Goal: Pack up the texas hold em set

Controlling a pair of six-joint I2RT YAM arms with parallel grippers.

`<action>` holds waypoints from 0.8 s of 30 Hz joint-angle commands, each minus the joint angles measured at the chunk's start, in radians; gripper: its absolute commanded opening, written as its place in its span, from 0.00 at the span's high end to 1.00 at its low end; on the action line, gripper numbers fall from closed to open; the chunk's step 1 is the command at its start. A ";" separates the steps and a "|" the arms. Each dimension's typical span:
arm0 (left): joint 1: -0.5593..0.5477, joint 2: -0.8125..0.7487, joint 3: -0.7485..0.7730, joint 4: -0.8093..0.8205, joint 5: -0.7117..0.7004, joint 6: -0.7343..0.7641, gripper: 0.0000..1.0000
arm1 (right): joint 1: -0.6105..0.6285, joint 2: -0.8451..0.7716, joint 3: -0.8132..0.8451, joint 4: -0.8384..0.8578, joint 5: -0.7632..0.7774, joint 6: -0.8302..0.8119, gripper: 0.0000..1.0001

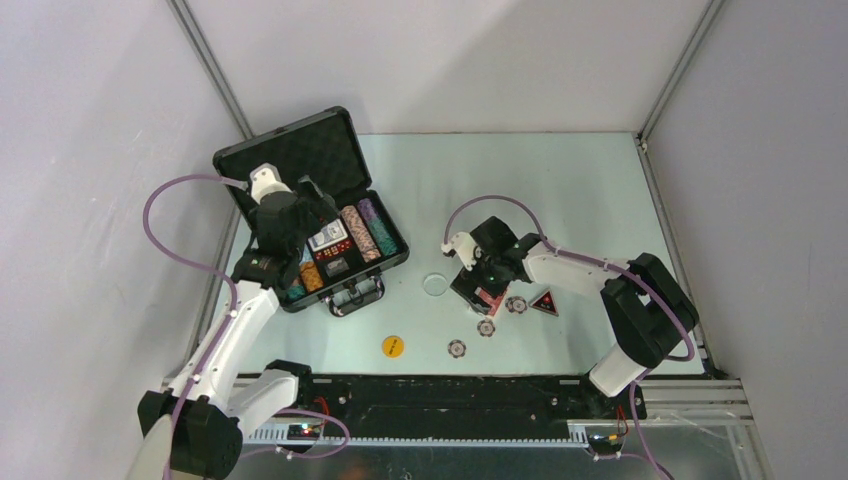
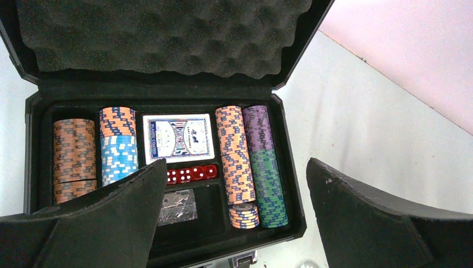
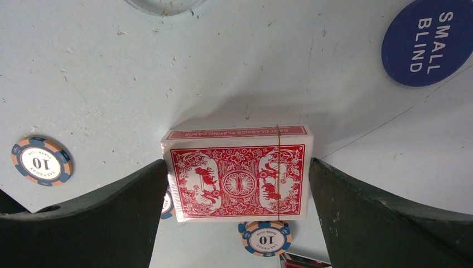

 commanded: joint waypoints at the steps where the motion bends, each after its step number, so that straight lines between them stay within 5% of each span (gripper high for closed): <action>1: -0.004 0.001 0.022 0.014 0.011 0.015 0.00 | 0.007 -0.007 0.006 -0.076 -0.014 -0.016 0.01; 24: -0.004 0.004 0.019 0.014 0.010 0.014 0.00 | 0.016 0.080 0.005 -0.061 0.012 -0.001 0.01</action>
